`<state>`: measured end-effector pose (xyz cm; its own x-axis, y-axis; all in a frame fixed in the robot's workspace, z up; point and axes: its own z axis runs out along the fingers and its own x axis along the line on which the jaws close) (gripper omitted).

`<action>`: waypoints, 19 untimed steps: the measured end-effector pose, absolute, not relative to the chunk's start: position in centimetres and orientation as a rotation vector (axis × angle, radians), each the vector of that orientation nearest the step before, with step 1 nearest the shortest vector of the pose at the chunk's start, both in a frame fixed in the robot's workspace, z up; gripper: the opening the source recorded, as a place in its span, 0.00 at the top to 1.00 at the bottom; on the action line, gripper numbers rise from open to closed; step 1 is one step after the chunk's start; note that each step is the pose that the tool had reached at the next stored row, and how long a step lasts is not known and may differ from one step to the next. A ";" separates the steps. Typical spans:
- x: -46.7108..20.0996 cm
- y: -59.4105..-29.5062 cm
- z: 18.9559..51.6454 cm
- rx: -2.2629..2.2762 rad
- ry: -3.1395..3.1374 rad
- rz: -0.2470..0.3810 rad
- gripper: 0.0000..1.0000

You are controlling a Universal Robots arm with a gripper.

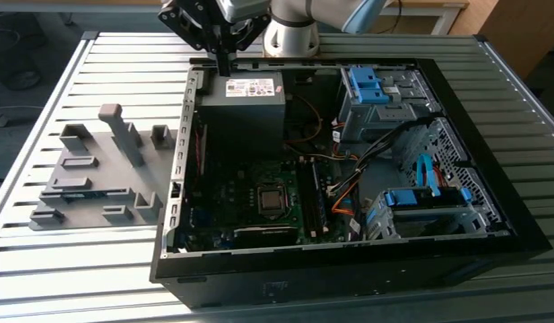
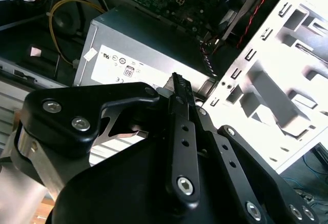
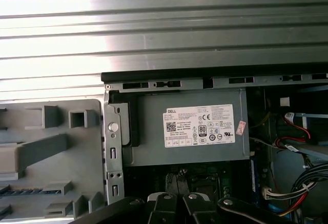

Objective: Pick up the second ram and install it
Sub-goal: 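Reach for the second ram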

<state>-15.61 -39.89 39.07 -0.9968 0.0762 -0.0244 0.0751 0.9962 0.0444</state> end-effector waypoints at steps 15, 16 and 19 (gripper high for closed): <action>-16.1 -39.9 39.0 0.118 3.113 0.068 0.89; -16.1 -39.9 39.0 0.118 3.113 0.068 0.89; -16.2 -39.9 39.0 0.118 3.113 0.068 0.89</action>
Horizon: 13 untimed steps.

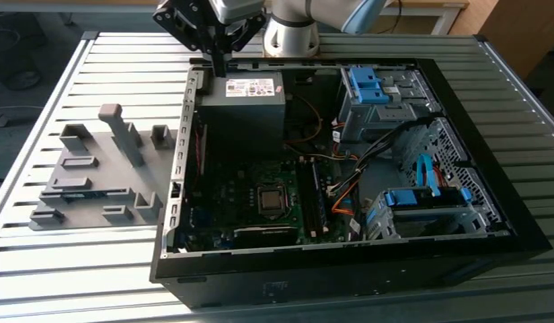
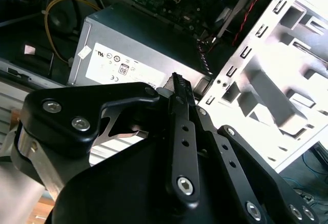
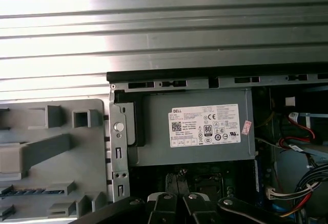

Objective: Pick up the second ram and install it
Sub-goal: 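Reach for the second ram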

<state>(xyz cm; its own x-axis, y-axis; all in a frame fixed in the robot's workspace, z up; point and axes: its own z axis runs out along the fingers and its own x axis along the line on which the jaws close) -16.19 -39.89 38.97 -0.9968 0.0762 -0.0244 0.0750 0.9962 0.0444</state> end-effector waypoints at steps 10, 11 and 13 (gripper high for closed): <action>-16.5 -39.9 38.9 0.118 3.113 0.068 0.89; -16.6 -39.9 38.9 0.118 3.113 0.068 0.89; -16.6 -39.9 38.9 0.118 3.113 0.068 0.89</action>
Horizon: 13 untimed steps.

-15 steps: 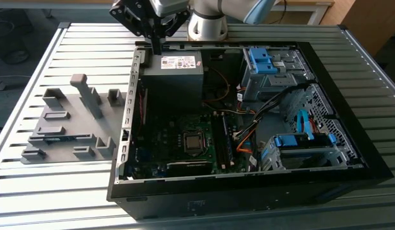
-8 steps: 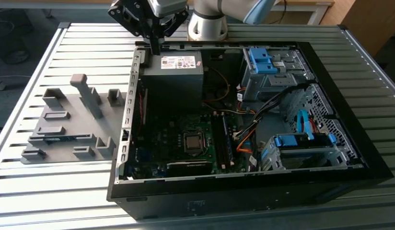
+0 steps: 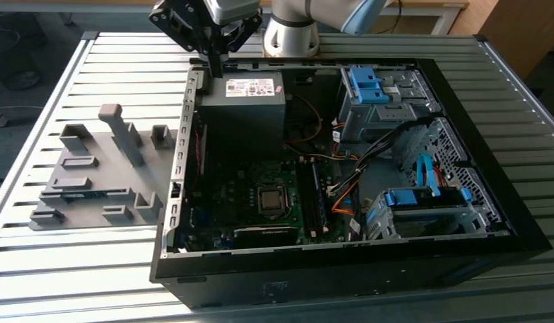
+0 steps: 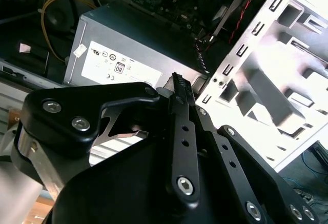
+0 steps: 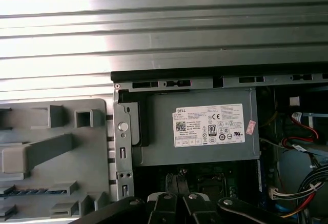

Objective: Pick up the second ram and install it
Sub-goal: 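Reach for the second ram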

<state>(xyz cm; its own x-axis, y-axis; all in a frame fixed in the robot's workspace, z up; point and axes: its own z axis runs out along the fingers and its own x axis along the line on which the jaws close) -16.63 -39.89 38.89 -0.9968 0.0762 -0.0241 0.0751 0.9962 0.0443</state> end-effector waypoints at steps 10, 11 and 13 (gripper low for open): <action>-16.9 -39.9 38.8 0.118 3.113 0.068 0.89; -17.0 -39.9 38.8 0.118 3.113 0.068 0.89; -17.0 -39.9 38.8 0.118 3.113 0.068 0.89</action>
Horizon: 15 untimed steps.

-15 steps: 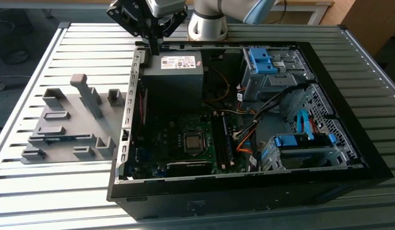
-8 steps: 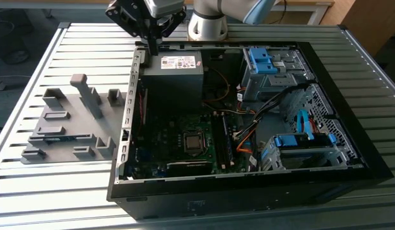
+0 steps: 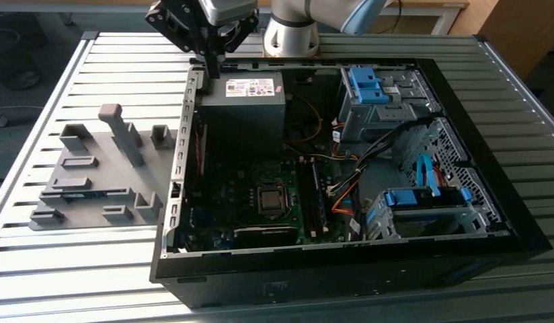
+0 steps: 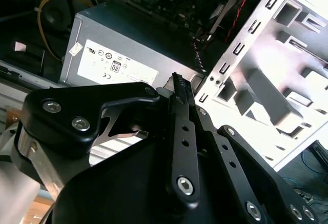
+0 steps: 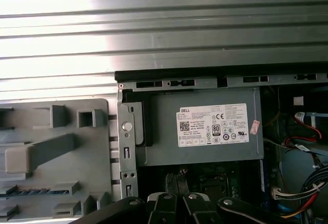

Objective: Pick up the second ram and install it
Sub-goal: 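Reach for the second ram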

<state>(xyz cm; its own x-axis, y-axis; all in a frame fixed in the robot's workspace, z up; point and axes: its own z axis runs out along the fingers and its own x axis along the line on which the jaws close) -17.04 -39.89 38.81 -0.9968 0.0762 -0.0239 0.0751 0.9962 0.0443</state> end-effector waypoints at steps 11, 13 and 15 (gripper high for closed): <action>-17.4 -39.9 38.7 0.118 3.113 0.068 0.89; -17.5 -39.9 38.7 0.118 3.113 0.068 0.89; -17.5 -39.9 38.7 0.118 3.113 0.068 0.89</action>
